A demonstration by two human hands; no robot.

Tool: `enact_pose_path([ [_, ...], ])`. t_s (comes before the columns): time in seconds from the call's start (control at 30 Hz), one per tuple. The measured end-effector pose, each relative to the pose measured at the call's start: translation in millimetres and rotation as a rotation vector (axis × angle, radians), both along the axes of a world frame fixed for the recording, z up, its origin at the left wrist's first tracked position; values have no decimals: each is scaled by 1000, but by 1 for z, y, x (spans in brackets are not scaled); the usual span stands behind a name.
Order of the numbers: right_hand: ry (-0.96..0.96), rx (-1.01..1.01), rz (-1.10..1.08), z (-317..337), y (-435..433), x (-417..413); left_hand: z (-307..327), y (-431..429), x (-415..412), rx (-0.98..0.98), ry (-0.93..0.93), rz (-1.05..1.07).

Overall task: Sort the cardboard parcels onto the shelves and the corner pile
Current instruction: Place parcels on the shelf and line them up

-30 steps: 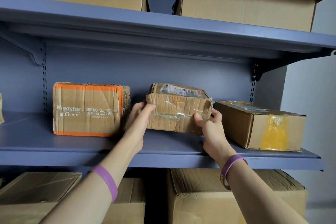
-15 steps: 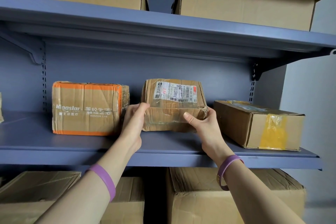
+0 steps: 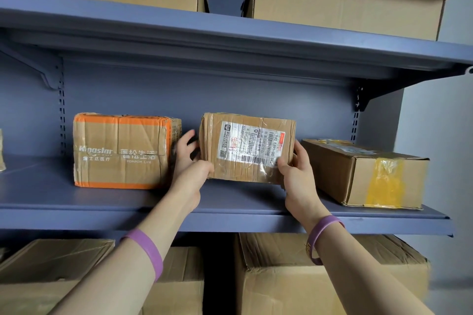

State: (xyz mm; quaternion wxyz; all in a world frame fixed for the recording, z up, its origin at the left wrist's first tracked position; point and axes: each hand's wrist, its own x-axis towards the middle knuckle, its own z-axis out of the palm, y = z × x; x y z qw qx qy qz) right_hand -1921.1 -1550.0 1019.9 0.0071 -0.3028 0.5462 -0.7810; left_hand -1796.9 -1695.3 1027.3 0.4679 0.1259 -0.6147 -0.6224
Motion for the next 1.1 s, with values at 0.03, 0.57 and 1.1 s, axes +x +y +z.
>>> enact_pose_path([
  [0.03, 8, 8, -10, 0, 0, -1, 0, 0, 0, -20, 3, -7],
  [0.57, 117, -21, 83, 1, 3, 13, 1, -4, -3, 94, 53, 33],
  [1.1, 43, 372, -218, -4, -5, -1, -3, -4, -13, -68, -287, 30],
])
